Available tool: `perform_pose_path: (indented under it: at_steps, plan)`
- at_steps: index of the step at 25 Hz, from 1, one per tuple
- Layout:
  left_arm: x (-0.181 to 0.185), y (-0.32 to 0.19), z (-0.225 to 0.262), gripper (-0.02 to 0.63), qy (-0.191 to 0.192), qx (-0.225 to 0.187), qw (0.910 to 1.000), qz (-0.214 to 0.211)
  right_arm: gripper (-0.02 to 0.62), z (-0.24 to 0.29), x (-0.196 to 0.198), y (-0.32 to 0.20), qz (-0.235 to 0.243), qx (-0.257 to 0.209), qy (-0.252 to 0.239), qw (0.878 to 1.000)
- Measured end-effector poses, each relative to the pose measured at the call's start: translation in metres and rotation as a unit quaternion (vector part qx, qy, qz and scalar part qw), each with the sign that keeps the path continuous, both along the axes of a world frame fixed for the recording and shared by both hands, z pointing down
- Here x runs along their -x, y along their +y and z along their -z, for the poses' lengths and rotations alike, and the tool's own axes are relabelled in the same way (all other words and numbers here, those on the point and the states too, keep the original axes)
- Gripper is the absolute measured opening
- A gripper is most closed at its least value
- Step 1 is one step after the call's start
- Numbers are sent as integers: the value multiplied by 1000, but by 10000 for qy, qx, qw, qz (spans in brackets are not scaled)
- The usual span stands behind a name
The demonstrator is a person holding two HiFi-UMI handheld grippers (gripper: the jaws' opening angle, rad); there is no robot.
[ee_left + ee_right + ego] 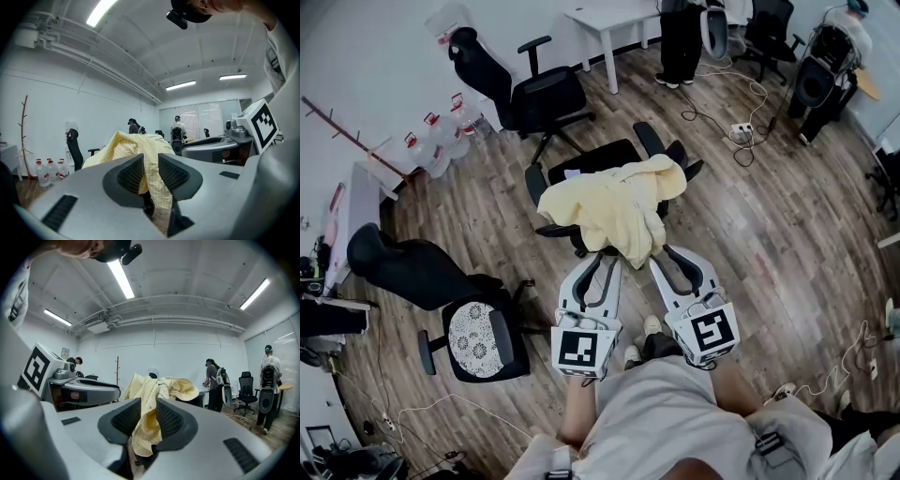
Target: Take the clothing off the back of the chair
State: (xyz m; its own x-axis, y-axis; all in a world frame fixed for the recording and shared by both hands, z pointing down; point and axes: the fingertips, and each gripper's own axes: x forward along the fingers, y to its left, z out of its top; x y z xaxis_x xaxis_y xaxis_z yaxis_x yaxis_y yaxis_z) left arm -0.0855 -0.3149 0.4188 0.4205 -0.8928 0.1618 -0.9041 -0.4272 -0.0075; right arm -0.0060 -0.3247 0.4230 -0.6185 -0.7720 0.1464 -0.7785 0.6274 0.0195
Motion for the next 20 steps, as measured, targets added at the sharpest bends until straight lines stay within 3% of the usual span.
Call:
perform_pose_path:
  at_steps: [20]
  plan:
    - [4,-18,-12,157,-43,132,9999,70,195,-11,2,-19,10,62,27,10000]
